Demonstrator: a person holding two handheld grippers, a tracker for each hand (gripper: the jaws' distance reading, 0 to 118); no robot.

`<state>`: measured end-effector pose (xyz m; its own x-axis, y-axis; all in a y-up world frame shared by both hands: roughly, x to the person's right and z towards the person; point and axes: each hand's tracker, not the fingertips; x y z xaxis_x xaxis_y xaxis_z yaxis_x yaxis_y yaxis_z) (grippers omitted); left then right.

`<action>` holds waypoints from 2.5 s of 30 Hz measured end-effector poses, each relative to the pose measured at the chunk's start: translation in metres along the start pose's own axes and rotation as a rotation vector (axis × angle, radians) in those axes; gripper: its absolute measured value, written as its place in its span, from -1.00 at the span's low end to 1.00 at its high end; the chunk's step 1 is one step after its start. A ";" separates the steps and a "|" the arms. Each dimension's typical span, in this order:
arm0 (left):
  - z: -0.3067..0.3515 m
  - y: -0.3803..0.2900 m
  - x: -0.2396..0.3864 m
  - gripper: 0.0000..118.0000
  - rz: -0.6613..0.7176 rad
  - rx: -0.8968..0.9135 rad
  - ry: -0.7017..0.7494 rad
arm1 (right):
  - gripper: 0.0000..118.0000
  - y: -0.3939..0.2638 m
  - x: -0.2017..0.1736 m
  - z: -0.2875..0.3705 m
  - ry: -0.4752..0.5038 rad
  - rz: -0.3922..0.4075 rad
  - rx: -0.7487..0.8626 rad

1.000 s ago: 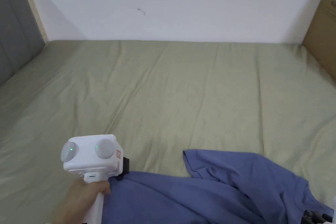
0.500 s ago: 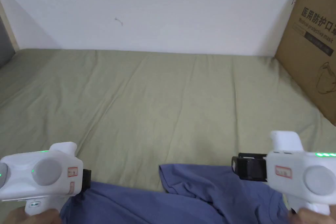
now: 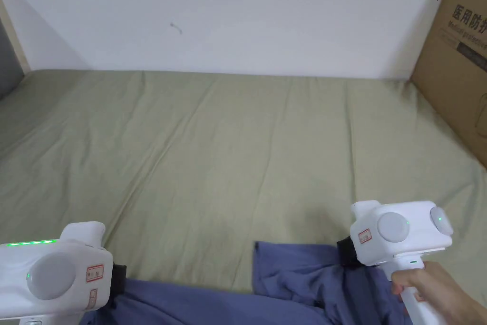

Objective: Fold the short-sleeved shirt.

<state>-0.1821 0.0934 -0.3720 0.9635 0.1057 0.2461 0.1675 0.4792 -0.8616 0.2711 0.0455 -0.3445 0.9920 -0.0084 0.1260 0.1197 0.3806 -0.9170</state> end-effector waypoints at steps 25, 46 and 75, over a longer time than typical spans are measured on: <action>0.272 0.114 0.029 -0.97 -0.089 0.511 0.085 | -0.95 0.025 0.084 0.396 0.014 -0.331 0.629; 0.373 0.375 0.049 -0.97 -0.120 0.825 0.225 | -0.95 0.248 0.083 0.548 0.018 -0.451 0.950; -0.130 0.196 0.023 -0.97 -0.140 0.019 0.223 | -0.95 0.120 0.116 0.023 -0.052 -0.553 0.077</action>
<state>-0.1001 0.0768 -0.5931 0.9538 -0.1567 0.2565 0.3005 0.4919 -0.8171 0.3997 0.1116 -0.4313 0.7789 -0.1814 0.6004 0.6163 0.3987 -0.6791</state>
